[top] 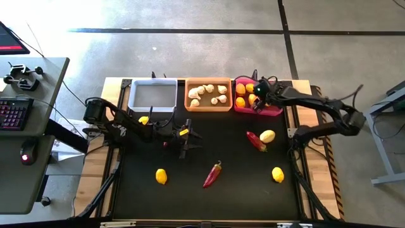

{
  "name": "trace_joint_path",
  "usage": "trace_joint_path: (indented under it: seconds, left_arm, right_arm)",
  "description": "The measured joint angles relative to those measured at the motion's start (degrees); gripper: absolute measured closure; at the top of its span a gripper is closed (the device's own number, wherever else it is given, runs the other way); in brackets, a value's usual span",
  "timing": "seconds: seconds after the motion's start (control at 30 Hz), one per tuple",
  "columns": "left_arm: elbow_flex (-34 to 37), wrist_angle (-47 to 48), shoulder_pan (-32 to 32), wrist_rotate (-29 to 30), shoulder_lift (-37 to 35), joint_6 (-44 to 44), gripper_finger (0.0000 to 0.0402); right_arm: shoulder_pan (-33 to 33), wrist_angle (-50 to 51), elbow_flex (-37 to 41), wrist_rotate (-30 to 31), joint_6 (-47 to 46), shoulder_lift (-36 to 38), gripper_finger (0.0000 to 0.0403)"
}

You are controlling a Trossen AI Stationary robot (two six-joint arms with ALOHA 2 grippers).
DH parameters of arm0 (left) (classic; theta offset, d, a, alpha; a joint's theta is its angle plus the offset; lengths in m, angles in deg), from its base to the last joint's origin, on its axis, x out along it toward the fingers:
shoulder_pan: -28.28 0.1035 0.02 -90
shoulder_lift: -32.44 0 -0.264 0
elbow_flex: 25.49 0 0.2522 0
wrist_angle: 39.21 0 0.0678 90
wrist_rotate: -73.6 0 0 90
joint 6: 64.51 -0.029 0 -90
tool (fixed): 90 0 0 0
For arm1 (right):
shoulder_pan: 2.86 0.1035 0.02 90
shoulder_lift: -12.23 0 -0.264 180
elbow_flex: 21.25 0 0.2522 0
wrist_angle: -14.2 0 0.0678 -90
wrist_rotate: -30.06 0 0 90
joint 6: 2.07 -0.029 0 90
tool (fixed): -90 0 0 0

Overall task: Sort produce into baskets
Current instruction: Put the yellow lemon into the pink bin

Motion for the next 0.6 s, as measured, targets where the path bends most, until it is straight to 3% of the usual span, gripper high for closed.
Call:
trace_joint_path:
  seconds: [0.17,0.43,0.6]
  left_arm:
    - [0.0,-0.1,0.0,1.5,-0.1,1.3,0.0241]
    - [0.0,5.9,0.0,4.4,-6.0,0.6,0.0248]
    - [0.0,18.3,0.0,5.8,-14.9,1.1,0.0285]
  right_arm:
    - [7.0,1.7,0.9,0.1,-4.4,5.8,0.023]
    - [17.4,-20.0,12.2,0.0,-5.8,12.3,0.0387]
    - [24.1,-29.9,18.2,0.0,-7.8,14.1,0.0382]
